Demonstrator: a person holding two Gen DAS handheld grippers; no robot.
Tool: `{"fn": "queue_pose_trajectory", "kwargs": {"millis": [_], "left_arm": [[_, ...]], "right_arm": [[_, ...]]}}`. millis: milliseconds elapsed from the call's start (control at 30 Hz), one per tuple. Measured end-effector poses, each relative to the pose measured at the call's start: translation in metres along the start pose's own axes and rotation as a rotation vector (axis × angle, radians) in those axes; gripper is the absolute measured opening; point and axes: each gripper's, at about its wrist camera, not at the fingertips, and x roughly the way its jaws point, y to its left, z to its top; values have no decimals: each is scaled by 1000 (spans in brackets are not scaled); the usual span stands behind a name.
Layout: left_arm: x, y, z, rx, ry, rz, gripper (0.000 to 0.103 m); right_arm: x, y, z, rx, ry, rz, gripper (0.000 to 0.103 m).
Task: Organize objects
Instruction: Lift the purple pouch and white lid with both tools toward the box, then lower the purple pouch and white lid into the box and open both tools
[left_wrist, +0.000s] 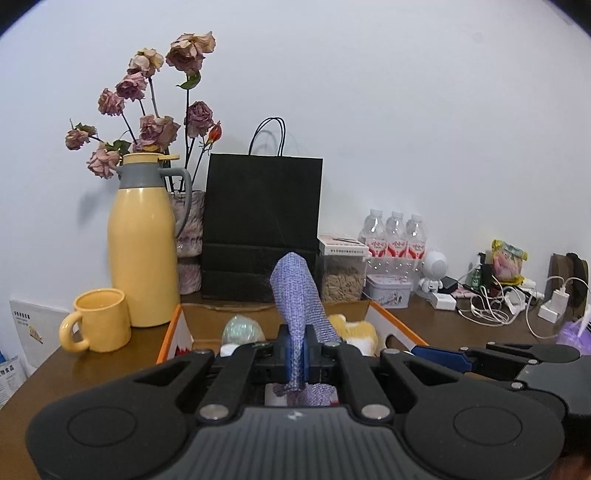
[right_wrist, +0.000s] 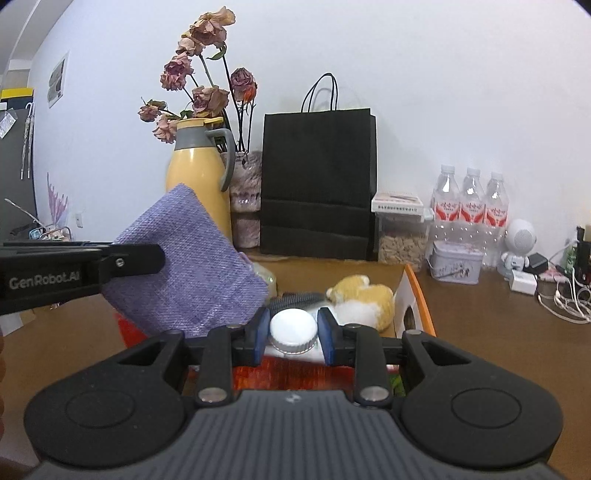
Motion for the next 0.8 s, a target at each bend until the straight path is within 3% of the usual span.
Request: {"fn": "queue_pose_trajectory", "kwargs": {"millis": [367,800], "left_arm": [[58,19,18,-30,20,32,5],[114,33,17,-64,66,19,5]], "right_arm": [[53,-4,24,-19,-4,-9,29],[103,-26,24,9,40,-33,29]]}}
